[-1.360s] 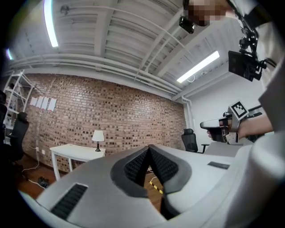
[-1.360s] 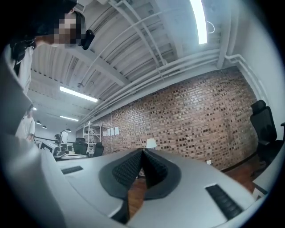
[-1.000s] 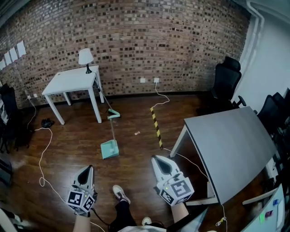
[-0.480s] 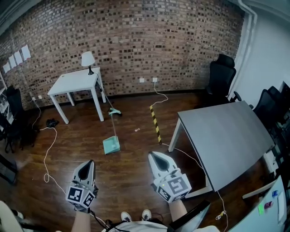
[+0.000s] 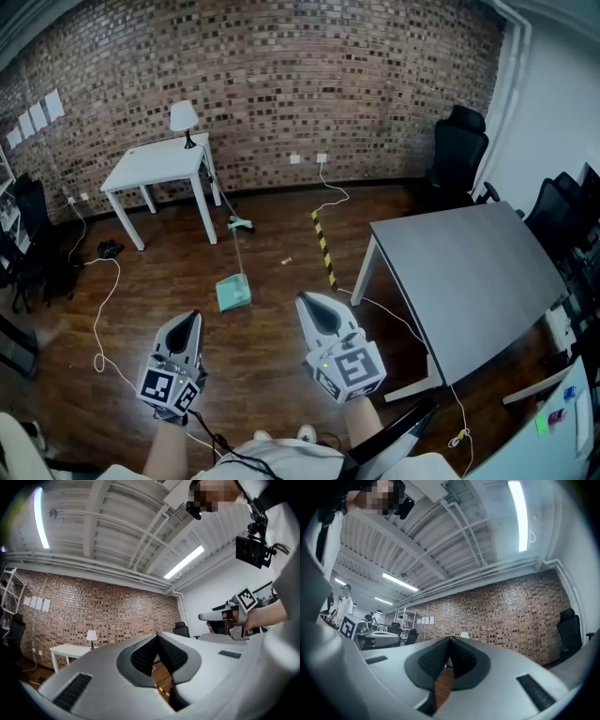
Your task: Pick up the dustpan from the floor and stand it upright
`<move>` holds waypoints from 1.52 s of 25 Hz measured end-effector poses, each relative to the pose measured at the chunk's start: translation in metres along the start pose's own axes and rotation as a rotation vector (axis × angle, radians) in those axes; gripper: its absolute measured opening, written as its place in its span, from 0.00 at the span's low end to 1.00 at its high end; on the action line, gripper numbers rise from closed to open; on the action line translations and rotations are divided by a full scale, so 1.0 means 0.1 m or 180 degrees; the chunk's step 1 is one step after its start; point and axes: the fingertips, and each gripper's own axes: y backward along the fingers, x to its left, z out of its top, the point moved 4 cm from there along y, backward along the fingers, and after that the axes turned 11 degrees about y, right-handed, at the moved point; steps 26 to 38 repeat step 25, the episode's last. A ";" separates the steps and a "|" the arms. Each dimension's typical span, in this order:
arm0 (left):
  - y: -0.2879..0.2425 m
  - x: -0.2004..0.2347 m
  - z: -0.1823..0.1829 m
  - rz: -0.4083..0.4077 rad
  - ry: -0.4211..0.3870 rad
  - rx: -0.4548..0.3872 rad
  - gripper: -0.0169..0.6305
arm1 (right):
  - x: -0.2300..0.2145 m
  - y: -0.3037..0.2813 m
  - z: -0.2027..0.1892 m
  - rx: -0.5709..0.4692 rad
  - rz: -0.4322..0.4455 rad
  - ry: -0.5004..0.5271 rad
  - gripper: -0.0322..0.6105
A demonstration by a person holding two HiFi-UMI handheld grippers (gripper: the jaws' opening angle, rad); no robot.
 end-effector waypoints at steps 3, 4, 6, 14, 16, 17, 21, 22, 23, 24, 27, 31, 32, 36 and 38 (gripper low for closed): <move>-0.04 0.02 0.02 -0.0020 -0.0034 -0.0004 0.02 | 0.02 -0.08 0.02 0.0002 -0.0002 0.0063 0.02; -0.05 0.03 0.02 -0.0027 -0.0039 0.0000 0.02 | 0.03 -0.10 0.02 0.0013 -0.0001 0.0061 0.02; -0.08 0.07 0.03 -0.0034 -0.0037 0.0002 0.02 | 0.03 -0.16 -0.01 0.0034 0.0000 0.0048 0.02; -0.17 0.14 0.07 -0.0046 -0.0076 -0.0018 0.02 | 0.00 -0.28 -0.08 0.0062 0.0064 0.0083 0.02; -0.21 0.14 0.07 -0.0063 -0.0085 -0.0020 0.02 | -0.02 -0.29 -0.08 0.0057 0.0056 0.0098 0.02; -0.22 0.14 0.06 -0.0075 -0.0089 -0.0022 0.02 | -0.02 -0.29 -0.08 0.0063 0.0057 0.0105 0.02; -0.25 0.09 0.06 -0.0131 -0.0114 -0.0063 0.02 | -0.04 -0.27 -0.10 0.0121 0.0076 0.0106 0.02; -0.25 0.06 0.08 -0.0160 -0.0116 -0.0088 0.02 | -0.06 -0.26 -0.09 0.0121 0.0071 0.0102 0.02; -0.25 0.03 0.10 -0.0192 -0.0117 -0.0122 0.02 | -0.07 -0.25 -0.08 0.0115 0.0066 0.0097 0.02; -0.25 0.00 0.12 -0.0222 -0.0118 -0.0160 0.02 | -0.09 -0.24 -0.07 0.0108 0.0061 0.0092 0.02; -0.25 -0.03 0.15 -0.0252 -0.0119 -0.0199 0.02 | -0.11 -0.23 -0.06 0.0102 0.0057 0.0087 0.02; -0.25 -0.03 0.15 -0.0252 -0.0119 -0.0199 0.02 | -0.11 -0.23 -0.06 0.0102 0.0057 0.0087 0.02; -0.25 -0.03 0.15 -0.0252 -0.0119 -0.0199 0.02 | -0.11 -0.23 -0.06 0.0102 0.0057 0.0087 0.02; -0.25 -0.03 0.15 -0.0252 -0.0119 -0.0199 0.02 | -0.11 -0.23 -0.06 0.0102 0.0057 0.0087 0.02; -0.25 -0.03 0.15 -0.0252 -0.0119 -0.0199 0.02 | -0.11 -0.23 -0.06 0.0102 0.0057 0.0087 0.02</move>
